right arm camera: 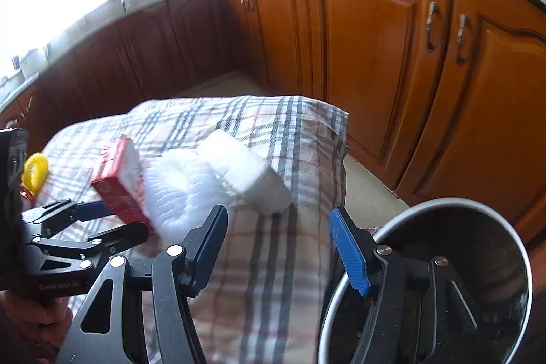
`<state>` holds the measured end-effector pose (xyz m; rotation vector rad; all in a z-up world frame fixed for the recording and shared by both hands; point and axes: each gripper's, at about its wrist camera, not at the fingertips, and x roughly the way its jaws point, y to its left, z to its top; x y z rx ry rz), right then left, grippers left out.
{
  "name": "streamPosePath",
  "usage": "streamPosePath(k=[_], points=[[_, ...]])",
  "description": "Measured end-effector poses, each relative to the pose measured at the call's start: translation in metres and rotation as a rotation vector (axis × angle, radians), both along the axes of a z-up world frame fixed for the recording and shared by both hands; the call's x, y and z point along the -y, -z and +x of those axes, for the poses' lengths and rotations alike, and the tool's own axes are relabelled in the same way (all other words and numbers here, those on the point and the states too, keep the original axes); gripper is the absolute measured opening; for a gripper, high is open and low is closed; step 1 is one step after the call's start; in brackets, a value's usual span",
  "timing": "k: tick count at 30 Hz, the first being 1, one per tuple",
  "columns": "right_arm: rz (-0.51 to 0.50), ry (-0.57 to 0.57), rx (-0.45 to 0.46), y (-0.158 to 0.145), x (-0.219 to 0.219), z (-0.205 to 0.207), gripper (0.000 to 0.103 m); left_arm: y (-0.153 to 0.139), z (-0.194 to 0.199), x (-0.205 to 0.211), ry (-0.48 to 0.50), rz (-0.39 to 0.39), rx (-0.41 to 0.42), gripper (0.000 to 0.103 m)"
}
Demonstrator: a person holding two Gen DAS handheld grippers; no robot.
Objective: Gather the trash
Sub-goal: 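Grasp the red-and-white milk carton with the left gripper while the right grasps the white sponge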
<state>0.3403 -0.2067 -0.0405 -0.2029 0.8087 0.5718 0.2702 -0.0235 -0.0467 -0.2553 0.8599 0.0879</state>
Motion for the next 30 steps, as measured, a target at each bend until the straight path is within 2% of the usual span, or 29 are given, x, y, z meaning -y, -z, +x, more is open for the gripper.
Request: streamPosePath(k=[6, 8, 9, 10, 13, 21, 30], points=[[-0.025, -0.076, -0.037, 0.010, -0.020, 0.022, 0.064, 0.005, 0.007, -0.015, -0.019, -0.017, 0.015, 0.072], [-0.017, -0.106, -0.031, 0.009, -0.029, 0.023, 0.064, 0.004, 0.006, -0.017, -0.016, -0.022, 0.022, 0.068], [-0.018, -0.113, -0.027, 0.009, -0.032, 0.022, 0.056, 0.004, 0.004, -0.017, -0.006, -0.023, 0.031, 0.056], [-0.019, -0.118, -0.028, 0.009, -0.035, 0.021, 0.041, 0.003, 0.003, -0.017, 0.007, -0.024, 0.036, 0.055], [-0.034, -0.106, -0.008, 0.010, -0.040, 0.012, 0.036, 0.001, -0.002, -0.019, 0.024, -0.016, 0.053, 0.053], [0.079, -0.015, -0.034, 0.008, -0.016, -0.027, 0.034, -0.006, -0.033, -0.025, 0.070, -0.036, 0.065, 0.053], [0.187, 0.091, -0.045, 0.003, 0.019, -0.079, 0.033, -0.020, -0.088, -0.014, 0.150, -0.067, 0.084, 0.052]])
